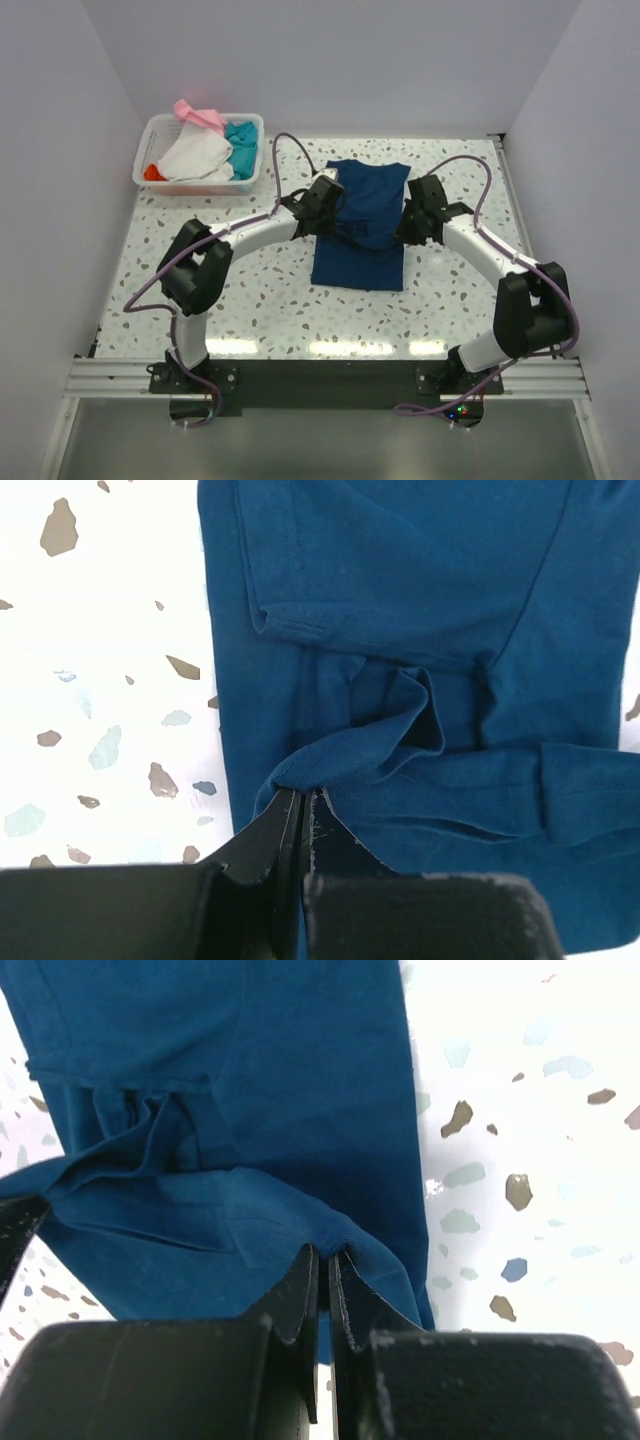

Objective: Fold and stack the t-shirts
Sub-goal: Fold the tshirt

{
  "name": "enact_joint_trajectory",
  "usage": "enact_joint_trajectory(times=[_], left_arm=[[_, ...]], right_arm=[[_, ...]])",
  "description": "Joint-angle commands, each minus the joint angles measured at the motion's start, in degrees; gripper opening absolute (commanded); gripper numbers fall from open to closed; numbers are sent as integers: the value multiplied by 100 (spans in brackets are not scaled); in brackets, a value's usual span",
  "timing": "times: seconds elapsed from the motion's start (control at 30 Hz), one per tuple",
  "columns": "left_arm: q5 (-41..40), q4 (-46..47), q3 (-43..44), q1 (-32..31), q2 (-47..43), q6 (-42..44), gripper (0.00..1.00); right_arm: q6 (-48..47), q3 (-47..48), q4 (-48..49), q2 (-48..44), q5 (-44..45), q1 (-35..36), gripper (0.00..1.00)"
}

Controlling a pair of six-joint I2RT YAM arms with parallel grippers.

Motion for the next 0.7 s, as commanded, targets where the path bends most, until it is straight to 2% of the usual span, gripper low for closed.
enact_joint_trajectory(times=[0.0, 0.1, 0.17, 0.2, 0.23, 0.27, 0.3, 0.33, 0.43, 0.47, 0.53, 0.67], left_arm=[[-4, 127, 311, 87, 147, 113, 0], [-12, 100, 426, 131, 279, 112, 0], [5, -31, 522, 140, 332, 121, 10], [5, -84, 627, 148, 341, 121, 41], [31, -102, 663, 140, 323, 130, 59], [49, -128, 681, 140, 288, 130, 83], [58, -128, 672, 140, 175, 130, 95], [101, -120, 646, 140, 87, 147, 100], [119, -67, 409, 131, -317, 121, 100], [128, -58, 208, 131, -571, 95, 100], [146, 29, -74, 131, -862, -27, 100], [190, 188, -1214, 131, -1827, -221, 100]], right_arm=[[-146, 318, 359, 177, -306, -158, 0], [-216, 423, 377, 406, -386, -211, 2], [-251, 520, 359, 512, -386, -220, 10], [-260, 564, 316, 529, -394, -229, 18], [-277, 599, 272, 538, -394, -246, 24], [-295, 651, 236, 530, -386, -246, 31], [-339, 687, 193, 512, -394, -255, 44], [-374, 696, 157, 477, -525, -255, 54], [-471, 591, 122, 205, -719, -246, 91], [-480, 521, 165, 100, -763, -246, 99], [-488, 267, 271, -199, -1112, -238, 99], [-576, -296, 385, -656, -1439, -89, 99]])
